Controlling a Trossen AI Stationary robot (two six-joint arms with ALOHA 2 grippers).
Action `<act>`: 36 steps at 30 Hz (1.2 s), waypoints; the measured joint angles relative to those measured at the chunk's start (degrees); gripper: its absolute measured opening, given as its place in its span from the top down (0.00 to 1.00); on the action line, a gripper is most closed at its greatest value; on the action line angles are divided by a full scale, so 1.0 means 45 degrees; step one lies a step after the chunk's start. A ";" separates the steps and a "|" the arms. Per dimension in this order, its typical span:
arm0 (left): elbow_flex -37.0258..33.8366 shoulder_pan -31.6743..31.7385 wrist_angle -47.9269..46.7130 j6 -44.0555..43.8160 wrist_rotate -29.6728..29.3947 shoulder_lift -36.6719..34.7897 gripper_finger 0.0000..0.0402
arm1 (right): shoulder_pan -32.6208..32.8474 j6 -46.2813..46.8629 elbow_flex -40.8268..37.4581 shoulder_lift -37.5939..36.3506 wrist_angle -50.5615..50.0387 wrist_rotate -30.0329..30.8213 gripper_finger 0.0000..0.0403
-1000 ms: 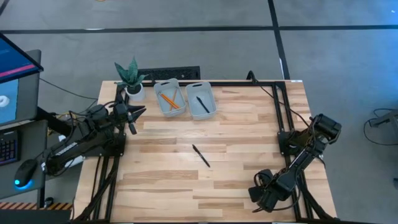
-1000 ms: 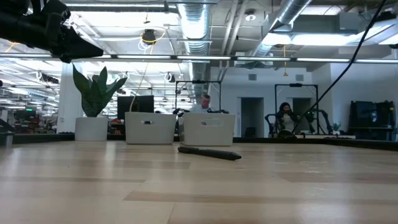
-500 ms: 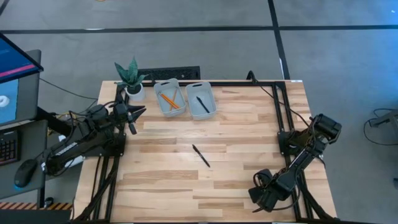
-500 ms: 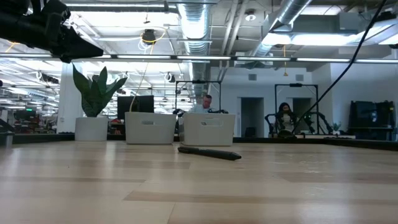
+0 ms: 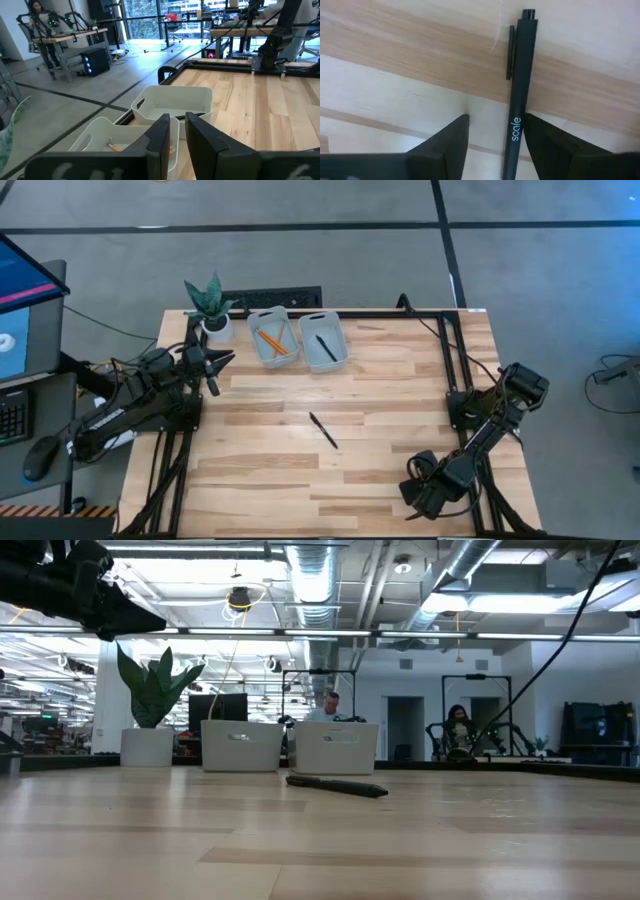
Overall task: Sort pens & pencils
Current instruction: Put the bottom black ballpen into the right bin
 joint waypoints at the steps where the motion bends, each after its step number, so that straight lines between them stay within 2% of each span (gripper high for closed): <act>1: 0.0000 0.0000 0.0000 0.0002 0.0000 0.0000 0.87 | 0.0000 0.0000 0.0000 0.0000 0.0002 0.0018 0.53; 8: 0.0000 0.0000 0.0000 0.0002 -0.0002 0.0000 0.87 | -0.0005 -0.0068 0.0000 0.0000 0.0044 0.0072 0.73; 15: 0.0000 0.0000 -0.0005 0.0002 -0.0005 0.0000 0.87 | -0.0005 -0.0063 -0.0010 -0.0005 -0.0008 0.0051 0.84; 27: 0.0000 0.0000 -0.0005 0.0002 -0.0005 0.0005 0.87 | -0.0454 -0.0124 -0.0019 -0.0005 -0.0085 0.0083 0.85; 36: 0.0000 0.0000 -0.0007 0.0002 -0.0005 0.0002 0.87 | -0.0912 -0.2089 0.0422 0.0049 -0.0520 0.0457 0.85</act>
